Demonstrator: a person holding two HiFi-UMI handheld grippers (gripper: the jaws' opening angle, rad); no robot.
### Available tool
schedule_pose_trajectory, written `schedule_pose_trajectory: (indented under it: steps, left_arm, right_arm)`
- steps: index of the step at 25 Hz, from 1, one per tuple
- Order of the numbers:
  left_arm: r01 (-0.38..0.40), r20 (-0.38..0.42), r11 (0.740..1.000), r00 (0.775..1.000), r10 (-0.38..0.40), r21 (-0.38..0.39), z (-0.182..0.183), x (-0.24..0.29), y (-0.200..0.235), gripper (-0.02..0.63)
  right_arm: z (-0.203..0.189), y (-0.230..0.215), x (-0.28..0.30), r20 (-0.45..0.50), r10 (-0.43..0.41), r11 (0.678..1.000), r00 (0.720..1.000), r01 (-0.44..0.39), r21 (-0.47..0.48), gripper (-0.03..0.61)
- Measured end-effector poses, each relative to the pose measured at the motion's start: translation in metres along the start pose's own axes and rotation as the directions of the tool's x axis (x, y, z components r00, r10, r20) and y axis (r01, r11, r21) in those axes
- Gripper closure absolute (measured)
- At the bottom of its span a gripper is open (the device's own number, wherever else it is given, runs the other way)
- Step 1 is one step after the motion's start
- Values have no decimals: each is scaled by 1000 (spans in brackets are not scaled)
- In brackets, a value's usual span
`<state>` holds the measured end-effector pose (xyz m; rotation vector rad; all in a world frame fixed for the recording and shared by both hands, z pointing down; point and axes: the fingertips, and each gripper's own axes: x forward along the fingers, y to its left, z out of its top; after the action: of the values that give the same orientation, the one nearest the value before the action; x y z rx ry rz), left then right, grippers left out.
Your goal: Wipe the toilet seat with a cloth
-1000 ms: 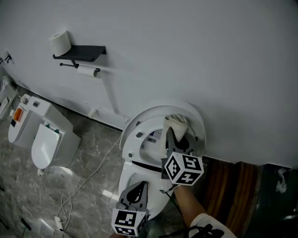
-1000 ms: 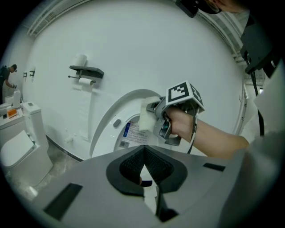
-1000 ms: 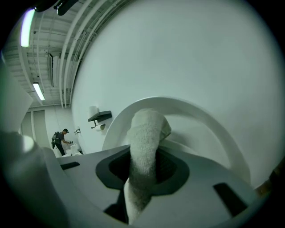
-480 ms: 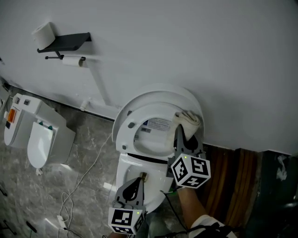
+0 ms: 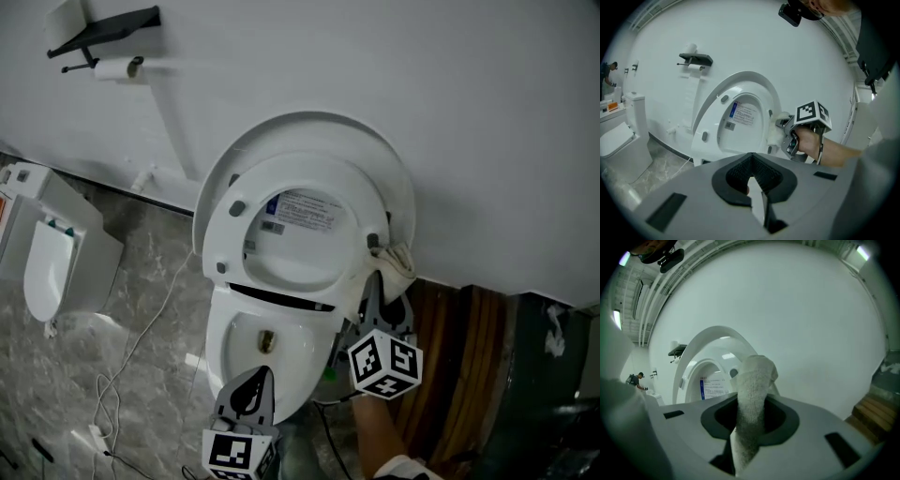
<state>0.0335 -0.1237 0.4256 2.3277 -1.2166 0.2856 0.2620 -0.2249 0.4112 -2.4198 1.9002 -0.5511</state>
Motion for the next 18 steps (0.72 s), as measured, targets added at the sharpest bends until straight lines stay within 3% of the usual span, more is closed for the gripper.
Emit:
schedule_pose_trajectory:
  steps: [10, 16, 18]
  left_arm:
    - [-49, -47, 998, 998, 47, -36, -83, -6, 27, 603]
    - [-83, -30, 993, 996, 81, -79, -114, -10, 41, 603]
    - [-102, -58, 991, 994, 98, -88, -124, -12, 46, 603]
  right_arm:
    - [-104, -25, -15, 24, -3, 999, 1000, 4, -46, 489]
    - [-147, -25, -18, 20, 20, 995, 1000, -18, -101, 489]
    - [-157, -23, -17, 14, 23, 994, 1000, -21, -112, 489]
